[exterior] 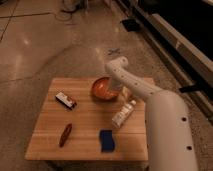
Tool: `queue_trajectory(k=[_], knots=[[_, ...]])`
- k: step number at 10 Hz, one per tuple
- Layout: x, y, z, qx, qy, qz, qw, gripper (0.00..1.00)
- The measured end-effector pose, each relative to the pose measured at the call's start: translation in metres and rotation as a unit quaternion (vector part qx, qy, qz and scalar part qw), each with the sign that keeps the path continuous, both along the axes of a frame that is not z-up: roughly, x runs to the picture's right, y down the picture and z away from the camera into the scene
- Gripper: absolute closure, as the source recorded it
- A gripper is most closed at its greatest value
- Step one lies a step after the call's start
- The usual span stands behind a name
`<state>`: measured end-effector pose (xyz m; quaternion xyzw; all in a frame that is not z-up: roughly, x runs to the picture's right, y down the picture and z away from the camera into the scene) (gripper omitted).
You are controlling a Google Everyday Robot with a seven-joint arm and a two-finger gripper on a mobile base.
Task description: Drag the ceramic bowl in a circle
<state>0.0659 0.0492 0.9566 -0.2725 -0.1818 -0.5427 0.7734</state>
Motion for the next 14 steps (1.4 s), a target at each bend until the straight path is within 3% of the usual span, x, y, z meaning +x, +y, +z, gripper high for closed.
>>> queue_trajectory(k=[3,6,11,13,14], knots=[[-0.007,0.009,0.0,-0.007,-0.016,0.001,0.9998,0.68],[0.002,0.013,-0.008,-0.014,-0.032,-0.018,0.9992,0.98],[0.07,0.028,-0.04,-0.028,-0.02,-0.059,0.9977,1.0],[0.079,0.042,-0.056,-0.04,-0.024,-0.071,0.9964,1.0],[0.07,0.053,-0.07,-0.049,-0.04,-0.083,0.9945,1.0]])
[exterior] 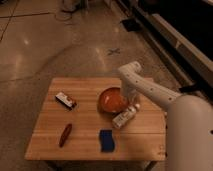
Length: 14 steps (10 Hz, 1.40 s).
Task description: Drag the ceramic bowl in a circle
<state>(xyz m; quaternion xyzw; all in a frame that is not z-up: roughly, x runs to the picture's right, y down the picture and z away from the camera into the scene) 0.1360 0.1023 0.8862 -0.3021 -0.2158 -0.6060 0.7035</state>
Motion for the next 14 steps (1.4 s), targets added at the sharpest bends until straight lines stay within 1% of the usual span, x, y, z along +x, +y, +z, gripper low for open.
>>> queue_trajectory(k=[2,3,4,5,7,8,9,11,12,13,14], knots=[[-0.026,0.017,-0.022,-0.014,-0.032,-0.023,0.9991,1.0],[-0.048,0.026,-0.033,-0.022,-0.053,-0.036,0.9977,1.0],[-0.062,0.03,-0.038,-0.026,-0.066,-0.044,0.9965,1.0],[-0.085,0.035,-0.044,-0.03,-0.085,-0.053,0.9945,1.0],[-0.122,0.035,-0.047,-0.033,-0.11,-0.06,0.9916,1.0],[-0.137,0.032,-0.046,-0.032,-0.118,-0.06,0.9907,1.0],[-0.157,0.024,-0.042,-0.028,-0.126,-0.06,0.9898,1.0],[-0.184,0.004,-0.031,-0.015,-0.132,-0.058,0.9894,1.0],[-0.193,-0.006,-0.023,-0.009,-0.129,-0.059,0.9898,1.0],[-0.194,-0.022,-0.013,0.0,-0.12,-0.057,0.9911,1.0],[-0.187,-0.037,-0.001,0.008,-0.105,-0.053,0.993,1.0]])
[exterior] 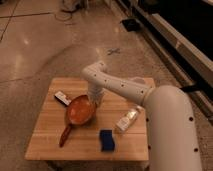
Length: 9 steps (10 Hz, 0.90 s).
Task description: Drag the ceramic bowl in a circle
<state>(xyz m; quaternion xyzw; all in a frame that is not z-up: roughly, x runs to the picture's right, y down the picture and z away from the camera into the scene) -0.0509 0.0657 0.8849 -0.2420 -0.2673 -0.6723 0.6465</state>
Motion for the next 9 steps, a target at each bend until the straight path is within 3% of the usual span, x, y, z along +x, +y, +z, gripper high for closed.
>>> queue_trajectory(k=[3,5,9], knots=[[0.048,-0.038,0.031,0.022,0.055,0.025,0.9979,1.0],[0.093,-0.054,0.048,0.03,0.094,0.046,0.9941,1.0],[0.167,-0.056,0.05,0.023,0.128,0.067,0.9892,1.0]])
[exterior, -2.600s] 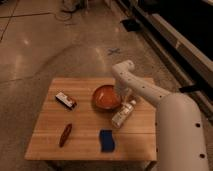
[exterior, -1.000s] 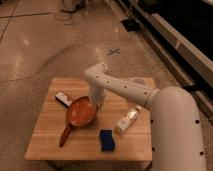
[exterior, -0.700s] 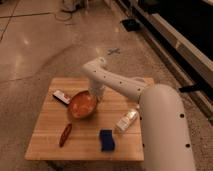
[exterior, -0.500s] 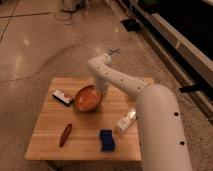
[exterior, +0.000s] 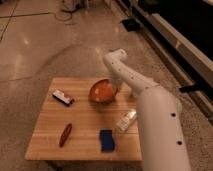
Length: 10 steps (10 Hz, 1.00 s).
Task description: Drag the ceramic bowl in a circle
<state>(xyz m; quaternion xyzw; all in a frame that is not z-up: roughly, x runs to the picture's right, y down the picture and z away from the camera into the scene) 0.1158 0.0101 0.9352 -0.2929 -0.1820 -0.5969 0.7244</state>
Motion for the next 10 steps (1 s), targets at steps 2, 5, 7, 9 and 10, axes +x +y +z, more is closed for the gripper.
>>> queue_trajectory(k=[2,5,7,9,10], knots=[[0.022,0.015,-0.013,-0.013,-0.007,0.001,0.9999,1.0],[0.023,0.041,-0.043,-0.034,-0.044,-0.013,0.9984,1.0],[0.015,0.062,-0.07,-0.051,-0.076,-0.03,0.9954,1.0],[0.001,0.08,-0.091,-0.064,-0.104,-0.052,0.9911,1.0],[-0.007,0.086,-0.096,-0.069,-0.115,-0.061,0.9891,1.0]])
